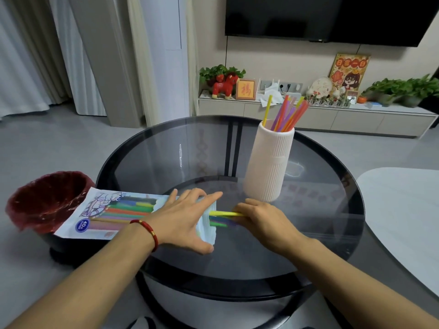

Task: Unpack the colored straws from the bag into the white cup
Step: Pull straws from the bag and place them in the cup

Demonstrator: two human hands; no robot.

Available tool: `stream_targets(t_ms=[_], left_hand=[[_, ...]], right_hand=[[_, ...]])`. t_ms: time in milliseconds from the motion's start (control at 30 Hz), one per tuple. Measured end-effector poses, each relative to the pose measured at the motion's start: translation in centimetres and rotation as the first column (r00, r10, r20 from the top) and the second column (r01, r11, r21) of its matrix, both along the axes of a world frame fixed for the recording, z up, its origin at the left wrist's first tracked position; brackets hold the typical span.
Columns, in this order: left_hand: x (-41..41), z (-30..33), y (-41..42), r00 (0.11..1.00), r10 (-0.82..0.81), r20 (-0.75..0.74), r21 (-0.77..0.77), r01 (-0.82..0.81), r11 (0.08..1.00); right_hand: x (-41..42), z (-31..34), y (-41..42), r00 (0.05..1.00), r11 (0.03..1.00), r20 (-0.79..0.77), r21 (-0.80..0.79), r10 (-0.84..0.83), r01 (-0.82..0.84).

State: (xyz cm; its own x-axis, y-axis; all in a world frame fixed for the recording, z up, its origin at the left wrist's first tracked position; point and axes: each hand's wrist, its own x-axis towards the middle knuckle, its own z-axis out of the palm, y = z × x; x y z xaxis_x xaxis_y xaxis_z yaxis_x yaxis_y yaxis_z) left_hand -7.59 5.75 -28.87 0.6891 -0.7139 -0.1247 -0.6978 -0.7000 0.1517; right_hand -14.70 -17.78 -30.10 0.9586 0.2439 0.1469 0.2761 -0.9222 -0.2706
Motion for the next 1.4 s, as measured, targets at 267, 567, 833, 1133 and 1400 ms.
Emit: stream_targets(t_ms=[267, 567, 833, 1133, 1400], left_hand=[[0.2, -0.1, 0.1, 0.995, 0.079, -0.063, 0.004, -0.079, 0.997], [-0.4, -0.4, -1.2, 0.996, 0.072, -0.049, 0.001, -0.072, 0.997], [-1.0, -0.2, -1.3, 0.994, 0.108, -0.015, -0.064, -0.109, 0.992], [-0.9, -0.6, -1.8, 0.994, 0.107, -0.017, -0.057, -0.108, 0.993], [-0.9, -0.6, -2.2, 0.995, 0.101, 0.013, -0.066, -0.100, 0.993]], right_hand=[[-0.8, 0.7, -4.0, 0.985, 0.942, -0.170, 0.330, -0.007, 0.064], [-0.6, -0.9, 0.6, 0.995, 0.979, -0.070, -0.198, -0.066, 0.051], [-1.6, 0.7, -2.2, 0.996, 0.941, -0.082, -0.339, -0.034, 0.004], [-2.6, 0.1, -0.8, 0.999, 0.922, -0.037, -0.387, -0.022, 0.006], [-3.8, 5.8, -4.6, 0.963, 0.982, -0.264, 0.157, -0.059, 0.103]])
